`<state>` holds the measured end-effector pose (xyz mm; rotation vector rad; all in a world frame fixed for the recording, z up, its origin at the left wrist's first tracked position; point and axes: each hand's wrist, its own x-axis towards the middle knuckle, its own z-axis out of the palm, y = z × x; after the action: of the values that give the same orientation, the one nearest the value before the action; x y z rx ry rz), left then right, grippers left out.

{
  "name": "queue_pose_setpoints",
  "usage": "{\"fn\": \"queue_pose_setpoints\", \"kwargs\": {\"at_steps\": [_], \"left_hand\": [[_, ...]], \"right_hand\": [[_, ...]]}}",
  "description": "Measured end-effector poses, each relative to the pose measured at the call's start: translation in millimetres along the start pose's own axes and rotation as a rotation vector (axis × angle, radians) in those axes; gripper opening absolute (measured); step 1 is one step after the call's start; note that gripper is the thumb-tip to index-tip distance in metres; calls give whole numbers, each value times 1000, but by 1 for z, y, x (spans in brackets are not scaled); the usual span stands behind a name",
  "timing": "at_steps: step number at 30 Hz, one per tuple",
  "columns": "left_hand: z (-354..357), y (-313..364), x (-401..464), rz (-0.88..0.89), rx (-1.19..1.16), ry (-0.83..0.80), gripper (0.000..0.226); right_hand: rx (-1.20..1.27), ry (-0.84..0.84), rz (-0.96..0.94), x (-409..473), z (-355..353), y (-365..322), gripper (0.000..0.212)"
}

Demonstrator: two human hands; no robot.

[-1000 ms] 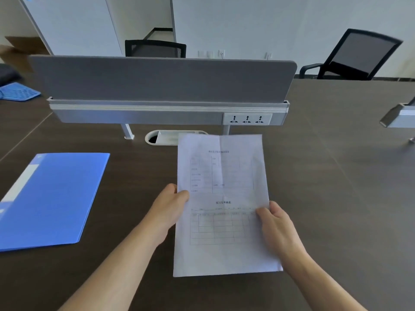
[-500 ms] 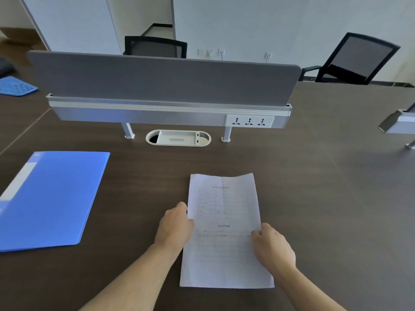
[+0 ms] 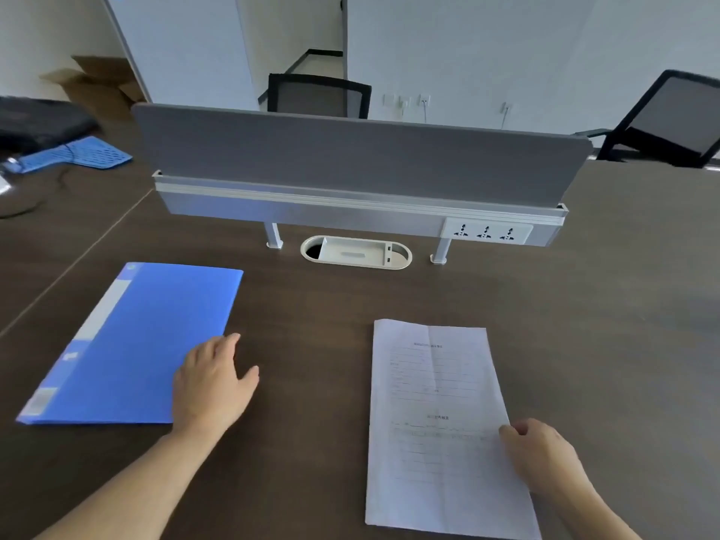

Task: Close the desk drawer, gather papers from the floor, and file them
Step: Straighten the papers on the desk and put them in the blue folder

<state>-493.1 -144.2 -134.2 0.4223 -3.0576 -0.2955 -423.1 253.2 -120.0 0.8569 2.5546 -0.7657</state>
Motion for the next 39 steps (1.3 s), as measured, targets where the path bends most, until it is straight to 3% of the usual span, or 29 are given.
{"fn": "queue_pose_setpoints", "kwargs": {"at_steps": [3,5,8,11,16,21,24,30,32,34,39], "left_hand": [[-18,-88,17,-58,178,-295,78],[-21,-124,12,30,354,-423,86],[-21,-148,4,184,532,-321,89],[-14,-157,6,205,530,-271,84],[-8,-143,1,244,208,-164,81],[-12,-95,-36,309,-176,16,72],[-35,-42,-64,205,-516,47,72],[-69,22,-110,-155,-960,-3,59],[-70,32,-120,-206,-1079,-46,47],[-70,42,-129,-245,-1156,-84,40],[-68,55,-139,-287,-1198,-162,50]], "right_hand": [[-58,-40,11,7,-1,-4,18],[-109,-63,25,11,-2,-9,16],[-152,-84,29,17,-2,-13,32],[-165,-83,-6,25,1,-9,33],[-152,-69,12,20,-3,-5,11],[-10,-49,-16,8,5,-4,12],[119,-19,6,-3,0,8,16],[407,133,56,-35,-60,34,14],[436,157,74,-39,-81,43,20],[438,179,77,-36,-94,44,11],[476,186,-90,-31,-76,1,8]]}}
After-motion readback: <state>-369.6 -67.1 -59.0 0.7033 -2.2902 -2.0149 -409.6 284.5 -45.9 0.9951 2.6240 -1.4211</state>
